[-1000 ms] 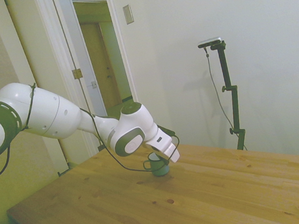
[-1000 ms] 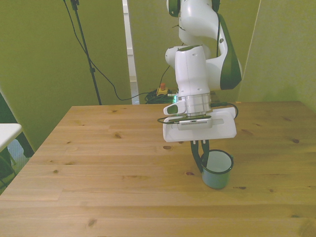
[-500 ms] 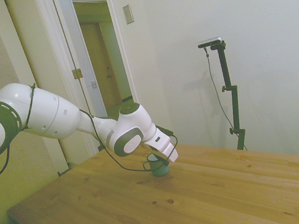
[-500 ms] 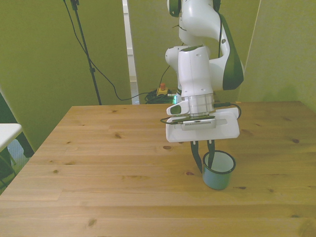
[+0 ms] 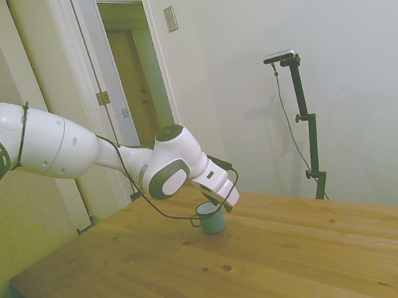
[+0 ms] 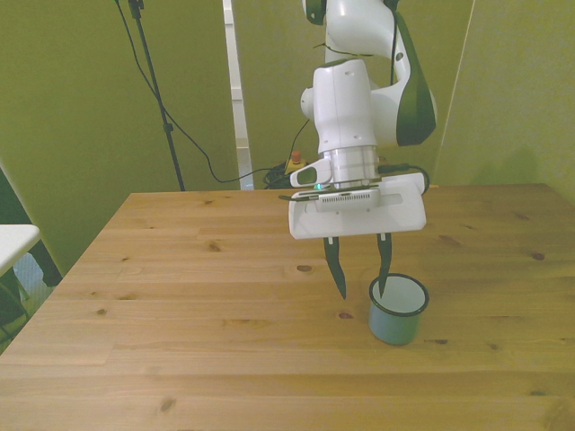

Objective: Flip the mug upright

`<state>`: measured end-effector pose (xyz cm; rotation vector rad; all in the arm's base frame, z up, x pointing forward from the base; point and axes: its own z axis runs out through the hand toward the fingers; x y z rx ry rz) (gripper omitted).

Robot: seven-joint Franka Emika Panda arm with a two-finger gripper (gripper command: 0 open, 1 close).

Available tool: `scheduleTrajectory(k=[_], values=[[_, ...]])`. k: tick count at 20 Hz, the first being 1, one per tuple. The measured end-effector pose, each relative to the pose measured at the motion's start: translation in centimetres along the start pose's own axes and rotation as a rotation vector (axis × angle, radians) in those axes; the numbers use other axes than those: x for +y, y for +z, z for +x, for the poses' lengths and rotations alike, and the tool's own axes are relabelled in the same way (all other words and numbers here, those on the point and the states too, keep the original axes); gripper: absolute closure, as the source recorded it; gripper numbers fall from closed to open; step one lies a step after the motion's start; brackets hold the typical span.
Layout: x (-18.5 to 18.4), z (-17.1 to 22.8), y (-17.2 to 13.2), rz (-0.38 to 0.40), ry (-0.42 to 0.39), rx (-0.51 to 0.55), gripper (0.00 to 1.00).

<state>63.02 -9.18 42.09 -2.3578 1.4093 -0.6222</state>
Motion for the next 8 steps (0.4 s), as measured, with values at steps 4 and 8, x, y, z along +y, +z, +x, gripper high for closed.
scheduleTrajectory(k=[4, 8], values=[[1.8, 0.3, -4.9, -0.011, -0.026, 0.020, 0.00], [3.6, -1.6, -9.2, -0.013, -0.060, 0.018, 0.00]])
